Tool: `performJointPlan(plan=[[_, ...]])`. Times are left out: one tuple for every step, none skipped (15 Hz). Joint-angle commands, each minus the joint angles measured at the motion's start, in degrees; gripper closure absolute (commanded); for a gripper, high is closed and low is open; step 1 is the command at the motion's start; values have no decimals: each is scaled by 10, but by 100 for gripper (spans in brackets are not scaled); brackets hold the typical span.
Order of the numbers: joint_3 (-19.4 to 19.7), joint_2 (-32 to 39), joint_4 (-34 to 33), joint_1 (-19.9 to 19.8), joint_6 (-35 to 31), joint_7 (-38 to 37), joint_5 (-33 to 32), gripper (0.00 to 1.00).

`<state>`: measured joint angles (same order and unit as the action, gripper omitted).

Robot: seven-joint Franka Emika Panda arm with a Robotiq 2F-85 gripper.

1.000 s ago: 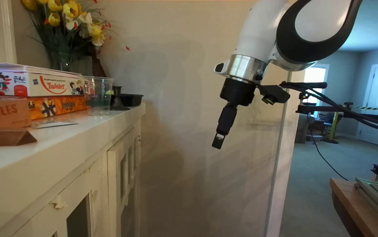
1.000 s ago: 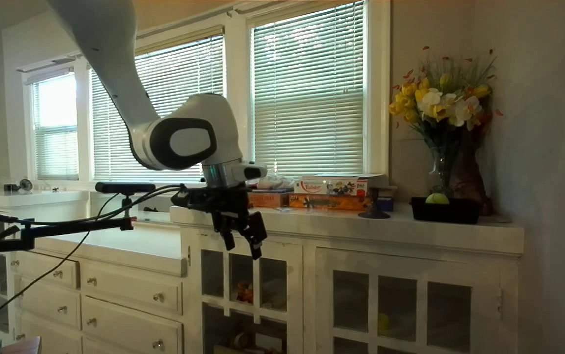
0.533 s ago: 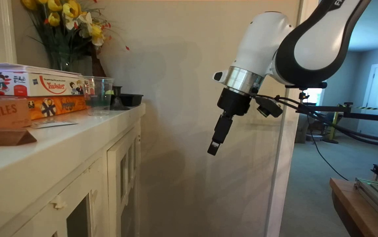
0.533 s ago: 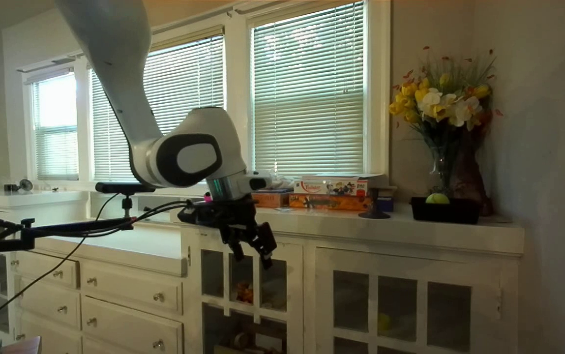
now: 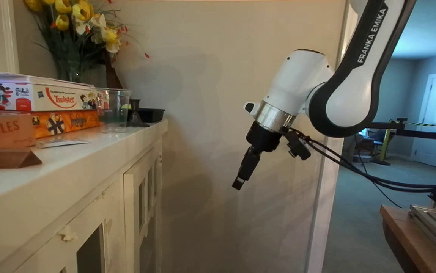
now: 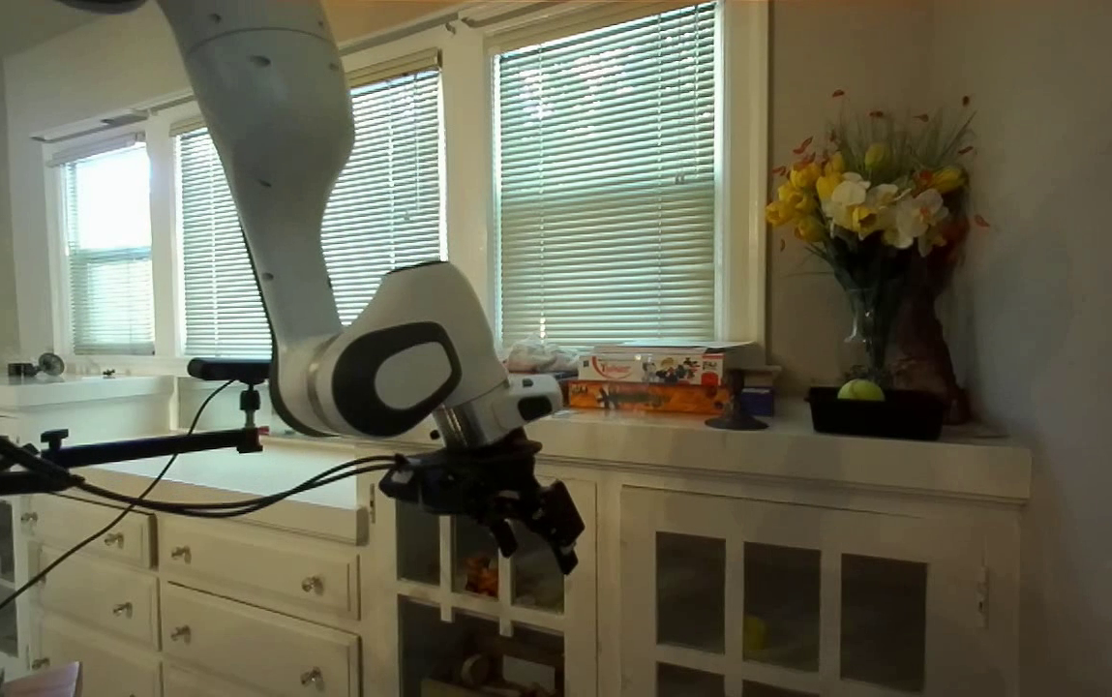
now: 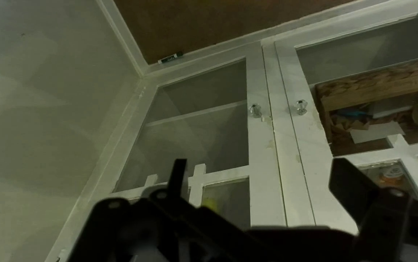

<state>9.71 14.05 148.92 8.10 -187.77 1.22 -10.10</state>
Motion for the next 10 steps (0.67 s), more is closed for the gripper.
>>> performJointPlan(plan=[[22,81,-50,49,-43,-5,13,0],[19,98,-63,55,-45,-7,15,0],[16,120,-81,63,-46,-7,16,0],[12,137,-97,68,-44,-9,17,0],[-1,149,-110,65,-40,14,40,0],[-4,164,-126,68,-36,13,45,0],[-3,177,-139,73,-34,13,50,0],[1,191,-154,78,-31,13,55,0],[3,202,-166,82,-29,11,60,0],[4,215,-180,83,-28,11,63,0]])
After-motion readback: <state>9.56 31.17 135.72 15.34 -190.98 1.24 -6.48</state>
